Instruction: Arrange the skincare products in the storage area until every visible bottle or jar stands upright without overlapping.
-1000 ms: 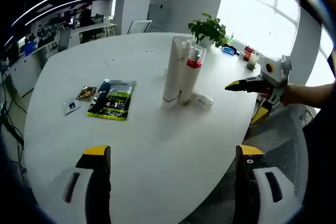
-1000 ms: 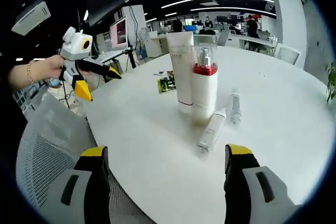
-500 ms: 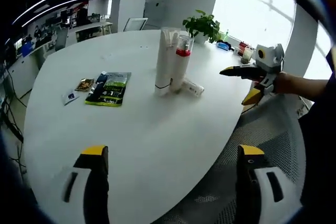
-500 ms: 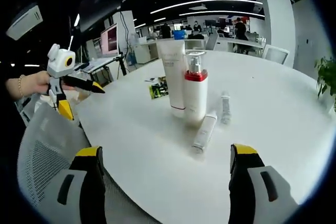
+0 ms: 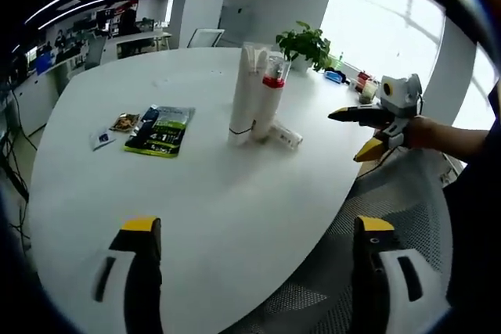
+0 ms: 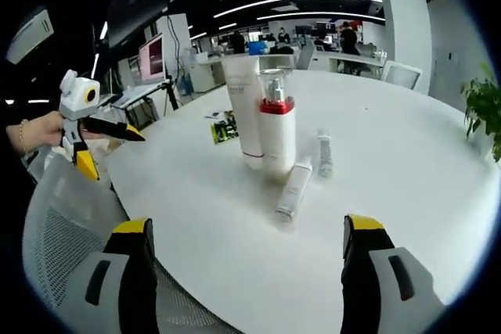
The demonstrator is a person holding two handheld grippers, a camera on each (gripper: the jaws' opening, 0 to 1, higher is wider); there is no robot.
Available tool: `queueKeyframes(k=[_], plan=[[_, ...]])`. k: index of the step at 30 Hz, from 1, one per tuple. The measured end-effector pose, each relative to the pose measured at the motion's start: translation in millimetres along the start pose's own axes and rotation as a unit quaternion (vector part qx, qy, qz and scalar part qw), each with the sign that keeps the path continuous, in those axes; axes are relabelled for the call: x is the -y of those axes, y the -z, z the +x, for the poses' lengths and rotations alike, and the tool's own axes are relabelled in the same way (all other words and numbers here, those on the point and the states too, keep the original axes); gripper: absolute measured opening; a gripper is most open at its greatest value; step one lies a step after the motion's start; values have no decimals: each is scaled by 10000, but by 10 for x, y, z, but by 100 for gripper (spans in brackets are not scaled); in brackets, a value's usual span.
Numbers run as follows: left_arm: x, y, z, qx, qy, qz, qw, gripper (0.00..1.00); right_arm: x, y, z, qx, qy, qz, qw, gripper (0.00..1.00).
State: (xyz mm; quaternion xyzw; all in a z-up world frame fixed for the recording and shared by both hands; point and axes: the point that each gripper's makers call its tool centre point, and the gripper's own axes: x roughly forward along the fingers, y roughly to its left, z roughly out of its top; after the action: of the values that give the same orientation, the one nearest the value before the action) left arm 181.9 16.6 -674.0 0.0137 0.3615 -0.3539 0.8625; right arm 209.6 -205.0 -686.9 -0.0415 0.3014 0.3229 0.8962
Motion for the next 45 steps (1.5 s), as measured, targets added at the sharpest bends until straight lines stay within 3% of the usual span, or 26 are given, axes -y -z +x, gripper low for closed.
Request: queueKeyframes(k=[10, 15, 19, 26, 30, 35, 40, 45], plan=[[-42, 15, -30, -25, -69, -31, 10000, 99, 75, 33, 122, -315, -5, -13, 9995, 95], [-63, 66, -24, -108, -95, -87, 9999, 98, 251, 13, 255, -453, 214, 94, 9987, 88], [-40, 16, -30, -1, -88, -188, 9998, 98, 320, -28, 311, -467, 320, 202, 9982, 87], [-4, -43, 14, 63, 33, -268, 9996, 97, 442, -26, 471, -716, 395, 217, 9964, 68], [-6, -64, 28, 84, 47, -257, 9996, 96, 474, -8, 586, -838, 407, 257, 9953, 64], [-21, -9, 33, 45, 36, -339, 9994, 95, 452, 25, 669, -1032, 510, 206, 9931, 55], [-15, 58, 4, 24, 19, -446, 9990, 94, 532, 58, 786, -1191, 737, 68, 9901, 53], [-65, 128, -31, 3, -13, -603, 9982, 94, 618, 78, 908, -1262, 834, 76, 9885, 43]])
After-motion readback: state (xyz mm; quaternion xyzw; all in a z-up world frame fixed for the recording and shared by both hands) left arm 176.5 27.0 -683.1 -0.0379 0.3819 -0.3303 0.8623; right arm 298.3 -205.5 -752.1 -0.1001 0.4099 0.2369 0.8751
